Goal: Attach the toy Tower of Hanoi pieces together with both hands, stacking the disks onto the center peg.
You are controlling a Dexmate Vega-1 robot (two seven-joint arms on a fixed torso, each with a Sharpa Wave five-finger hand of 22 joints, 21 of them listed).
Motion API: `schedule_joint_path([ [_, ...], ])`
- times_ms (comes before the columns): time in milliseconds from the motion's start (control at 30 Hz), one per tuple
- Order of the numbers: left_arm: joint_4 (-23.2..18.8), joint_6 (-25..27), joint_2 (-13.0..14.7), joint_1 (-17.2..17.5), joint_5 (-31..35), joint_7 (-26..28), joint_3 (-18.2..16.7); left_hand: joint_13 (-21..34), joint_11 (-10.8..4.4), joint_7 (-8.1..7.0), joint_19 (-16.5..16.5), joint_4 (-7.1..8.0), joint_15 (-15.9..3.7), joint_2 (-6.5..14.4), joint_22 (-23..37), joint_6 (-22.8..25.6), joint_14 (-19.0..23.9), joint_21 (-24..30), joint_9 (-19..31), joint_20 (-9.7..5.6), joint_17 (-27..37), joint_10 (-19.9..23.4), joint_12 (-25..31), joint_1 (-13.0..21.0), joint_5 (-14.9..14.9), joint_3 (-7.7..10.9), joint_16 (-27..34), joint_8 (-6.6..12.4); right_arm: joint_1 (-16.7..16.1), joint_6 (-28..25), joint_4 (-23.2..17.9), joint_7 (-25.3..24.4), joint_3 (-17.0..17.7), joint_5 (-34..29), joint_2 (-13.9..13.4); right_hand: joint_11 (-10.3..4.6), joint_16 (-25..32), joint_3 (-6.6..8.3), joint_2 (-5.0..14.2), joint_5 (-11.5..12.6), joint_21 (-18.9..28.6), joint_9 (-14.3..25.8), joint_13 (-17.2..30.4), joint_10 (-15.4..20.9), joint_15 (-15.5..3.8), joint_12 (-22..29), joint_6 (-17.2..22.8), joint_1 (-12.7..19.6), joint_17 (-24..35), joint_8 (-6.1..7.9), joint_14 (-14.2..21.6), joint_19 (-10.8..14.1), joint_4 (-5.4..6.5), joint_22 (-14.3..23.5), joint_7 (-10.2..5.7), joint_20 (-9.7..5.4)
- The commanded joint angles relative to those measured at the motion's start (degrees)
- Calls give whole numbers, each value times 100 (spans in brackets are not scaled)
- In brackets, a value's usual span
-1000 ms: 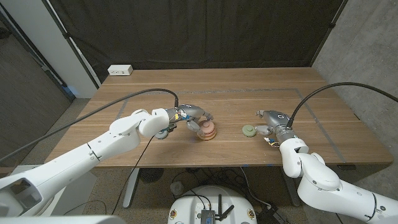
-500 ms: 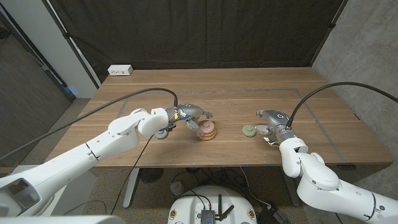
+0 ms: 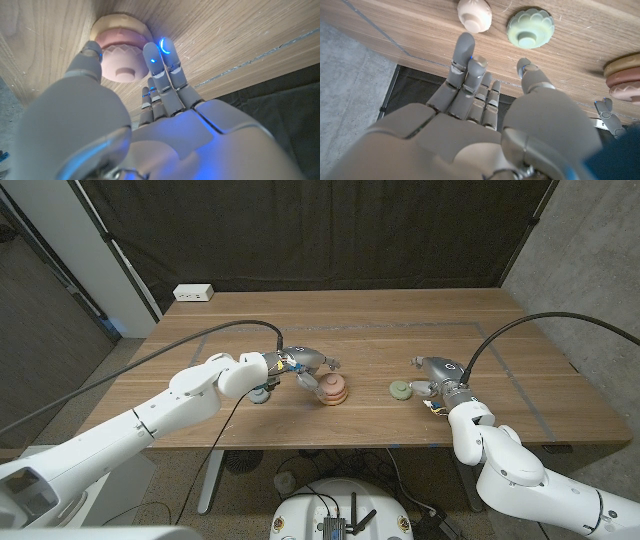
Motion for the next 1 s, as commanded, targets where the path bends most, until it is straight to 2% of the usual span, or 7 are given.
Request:
schedule_joint_path([
  [33, -175, 161, 180, 232, -195, 187, -248, -1, -18, -10, -22, -3, -621, 45, 11, 104, -19, 12, -9, -752, 8, 127, 74, -43, 0, -12, -13, 77, -19, 58, 16, -62, 47, 33, 15, 2, 24, 27, -12, 22, -34, 21, 23, 61, -345, -27, 49, -56, 31, 28, 58, 11, -8, 13, 8, -520],
  [767, -628, 844, 504, 1407, -808, 1441, -1003, -76, -153, -87, 61, -35, -624, 171, 13, 514, 38, 39, -16, -769, 56, 562, 178, -29, -1, 40, 41, 245, 64, 383, 82, 33, 80, -9, 7, -1, -2, 33, -18, 25, -33, 71, 24, 67, -348, -28, 50, -53, -4, 43, 28, 17, -15, 13, 25, -522],
  [1000, -720, 1064, 519, 1622, -801, 1837, -1123, -99, -206, -126, 75, -52, -625, 197, 12, 642, 62, 45, -23, -773, 63, 677, 193, -8, 6, 60, 56, 282, 14, 428, 67, 29, 190, 3, -25, -6, 29, 36, -16, 26, -33, 77, 25, 64, -348, -29, 54, -42, 21, 43, 61, 20, -20, 13, 32, -522],
])
